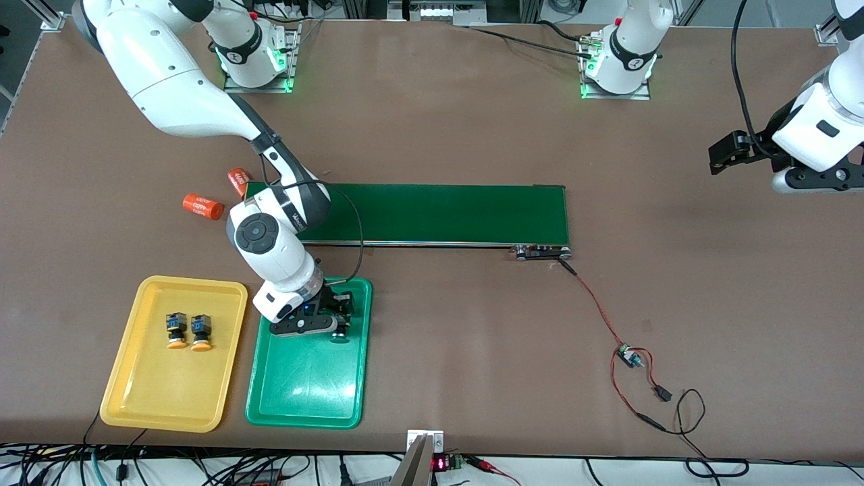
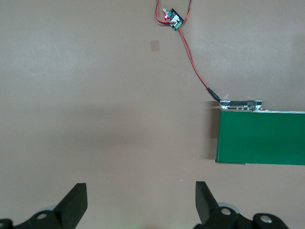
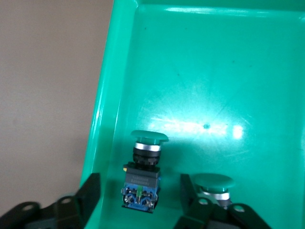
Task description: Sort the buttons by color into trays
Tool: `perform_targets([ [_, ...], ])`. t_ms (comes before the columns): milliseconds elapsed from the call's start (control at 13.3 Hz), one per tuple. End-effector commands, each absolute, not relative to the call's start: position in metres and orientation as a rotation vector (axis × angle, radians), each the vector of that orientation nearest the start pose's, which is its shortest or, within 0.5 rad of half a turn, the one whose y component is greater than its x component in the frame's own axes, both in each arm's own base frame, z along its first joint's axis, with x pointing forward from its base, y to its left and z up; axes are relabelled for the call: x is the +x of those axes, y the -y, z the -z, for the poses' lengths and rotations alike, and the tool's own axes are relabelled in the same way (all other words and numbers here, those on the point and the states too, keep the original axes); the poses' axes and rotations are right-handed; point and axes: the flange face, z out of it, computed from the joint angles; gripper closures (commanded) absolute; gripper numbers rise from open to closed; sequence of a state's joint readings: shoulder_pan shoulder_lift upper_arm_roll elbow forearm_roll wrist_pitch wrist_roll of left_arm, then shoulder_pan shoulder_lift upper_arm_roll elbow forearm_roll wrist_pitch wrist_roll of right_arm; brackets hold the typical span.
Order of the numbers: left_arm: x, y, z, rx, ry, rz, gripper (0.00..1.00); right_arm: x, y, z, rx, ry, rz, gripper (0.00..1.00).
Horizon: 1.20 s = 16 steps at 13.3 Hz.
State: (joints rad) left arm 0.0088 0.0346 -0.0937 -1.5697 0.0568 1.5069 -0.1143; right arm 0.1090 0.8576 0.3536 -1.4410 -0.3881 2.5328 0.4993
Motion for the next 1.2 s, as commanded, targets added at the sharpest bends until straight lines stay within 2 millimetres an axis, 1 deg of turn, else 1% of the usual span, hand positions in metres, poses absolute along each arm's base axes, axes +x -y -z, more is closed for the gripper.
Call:
perform_targets([
  [0,0.553,0.041,-0.61,-3.088,0.026,-0.145,0.0,0.693,-0.288,-0.244,-2.998,0.167,0.418,0.0],
  [226,0.554,0.039,-0.609,-3.087,0.026,-0.14,0.0,0.689,-0.276,-0.288,-3.092,0.171,0.344,0.0],
  [301,0.553,0.042,-0.609,-3.085,0.021,-0.14,0.0,0.685,-0.272,-0.306,-3.126,0.17,0.316,0.0],
  [376,0.553,0.044,-0.609,-3.085,0.017,-0.142,0.0,0.681,-0.268,-0.326,-3.157,0.166,0.291,0.0],
  [526,0.554,0.033,-0.609,-3.088,0.047,-0.143,0.0,0.675,-0.261,-0.373,-3.183,0.143,0.308,0.0],
  [602,0.554,0.031,-0.61,-3.089,0.054,-0.141,0.0,0.669,-0.257,-0.393,-3.185,0.113,0.276,0.0],
  [677,0.554,0.031,-0.61,-3.089,0.054,-0.139,0.0,0.662,-0.252,-0.417,-3.186,0.114,0.24,0.0],
  [752,0.554,0.03,-0.61,-3.089,0.057,-0.136,0.0,0.658,-0.237,-0.437,-3.196,0.143,0.206,0.0],
  [827,0.554,0.031,-0.61,-3.089,0.054,-0.136,0.0,0.655,-0.211,-0.461,-3.21,0.175,0.169,0.0],
  [902,0.555,0.035,-0.61,-3.09,0.038,-0.131,0.0,0.652,-0.192,-0.477,-3.208,0.186,0.141,0.0],
  [978,0.554,0.039,-0.61,-3.088,0.031,-0.128,0.0,0.647,-0.177,-0.494,-3.199,0.152,0.118,0.0],
  [1053,0.554,0.039,-0.61,-3.088,0.031,-0.128,0.0,0.643,-0.161,-0.51,-3.202,0.106,0.11,0.0],
  [1128,0.554,0.039,-0.61,-3.09,0.031,-0.129,0.0,0.637,-0.141,-0.521,-3.214,0.058,0.1,0.0],
])
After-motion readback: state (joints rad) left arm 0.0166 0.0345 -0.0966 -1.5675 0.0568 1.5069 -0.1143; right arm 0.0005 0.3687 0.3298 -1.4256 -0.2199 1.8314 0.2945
